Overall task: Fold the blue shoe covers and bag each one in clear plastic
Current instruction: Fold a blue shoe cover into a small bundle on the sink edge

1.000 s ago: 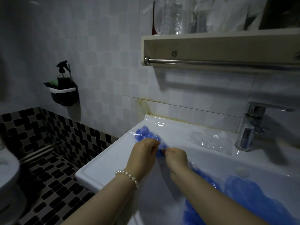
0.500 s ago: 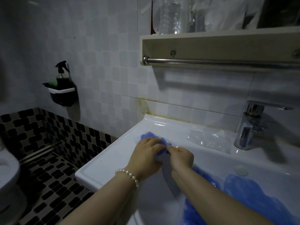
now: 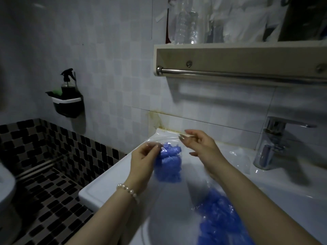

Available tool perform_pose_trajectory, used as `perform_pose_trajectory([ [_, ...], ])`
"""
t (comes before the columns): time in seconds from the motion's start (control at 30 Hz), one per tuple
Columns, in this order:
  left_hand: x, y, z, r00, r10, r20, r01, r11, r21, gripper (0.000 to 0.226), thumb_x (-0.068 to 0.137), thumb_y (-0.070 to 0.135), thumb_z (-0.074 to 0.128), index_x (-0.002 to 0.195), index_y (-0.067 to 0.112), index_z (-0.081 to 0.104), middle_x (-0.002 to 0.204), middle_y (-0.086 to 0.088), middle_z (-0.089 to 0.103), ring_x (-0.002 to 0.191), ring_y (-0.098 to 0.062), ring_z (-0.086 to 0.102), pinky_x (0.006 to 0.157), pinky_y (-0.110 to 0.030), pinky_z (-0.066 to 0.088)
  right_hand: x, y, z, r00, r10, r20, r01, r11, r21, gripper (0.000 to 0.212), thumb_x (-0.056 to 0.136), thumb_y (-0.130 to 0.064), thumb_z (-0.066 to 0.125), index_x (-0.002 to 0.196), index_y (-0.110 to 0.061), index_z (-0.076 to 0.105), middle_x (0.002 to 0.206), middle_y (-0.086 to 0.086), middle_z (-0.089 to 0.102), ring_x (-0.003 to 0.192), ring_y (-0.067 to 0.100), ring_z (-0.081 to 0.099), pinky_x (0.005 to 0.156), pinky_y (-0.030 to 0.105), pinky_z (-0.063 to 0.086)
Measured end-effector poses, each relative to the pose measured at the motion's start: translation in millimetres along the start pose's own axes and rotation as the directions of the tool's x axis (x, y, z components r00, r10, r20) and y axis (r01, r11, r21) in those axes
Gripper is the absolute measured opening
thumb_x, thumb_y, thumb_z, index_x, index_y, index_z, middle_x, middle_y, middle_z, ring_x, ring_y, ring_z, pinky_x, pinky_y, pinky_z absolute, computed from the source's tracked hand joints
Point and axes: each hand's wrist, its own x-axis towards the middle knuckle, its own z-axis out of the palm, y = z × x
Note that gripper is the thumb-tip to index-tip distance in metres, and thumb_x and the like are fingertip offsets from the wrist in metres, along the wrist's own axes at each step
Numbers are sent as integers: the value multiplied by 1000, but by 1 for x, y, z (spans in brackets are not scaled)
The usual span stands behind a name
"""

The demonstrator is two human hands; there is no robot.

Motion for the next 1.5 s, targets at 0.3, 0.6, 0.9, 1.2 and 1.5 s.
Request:
perform_pose_trajectory([
  [0.3,-4,-3,5,895,-405,188,429,896,-112,30,90,32,62,97,2,63,88,-17,67,79,-30,67,69,-36,55,4,25,12,966,257,17,-257,956,145,17,84,-11,66,94,2,67,82,11,67,76,23,65,70,34,57],
  [0.6,-7,-6,6,891,-400,214,376,915,144,62,59,2,86,110,17,53,101,-12,68,88,-25,70,80,-42,58,5,40,5,974,226,-11,-221,961,169,7,85,-8,65,88,-4,70,87,12,69,82,26,64,80,38,56],
  [0.9,-5,-5,5,894,-402,200,430,894,-123,23,83,15,68,91,-6,65,69,-19,60,61,-22,60,65,-33,51,4,40,-4,978,176,116,-188,977,103,11,87,-3,60,81,-6,70,78,5,67,74,17,63,63,26,55],
  [1.2,-3,-7,4,910,-387,149,397,917,-41,12,85,10,65,84,-2,67,58,-3,64,52,-10,60,56,-23,51,4,43,-5,992,91,84,-97,993,67,11,82,-2,66,76,-8,71,66,3,68,64,15,64,68,27,53],
  [1.5,-5,-1,6,906,-392,158,412,903,-122,13,88,3,58,83,-6,66,76,-15,72,68,-21,71,65,-28,59,5,45,-10,994,107,28,-109,987,114,12,81,1,66,72,-7,71,64,4,68,63,15,64,63,22,55],
])
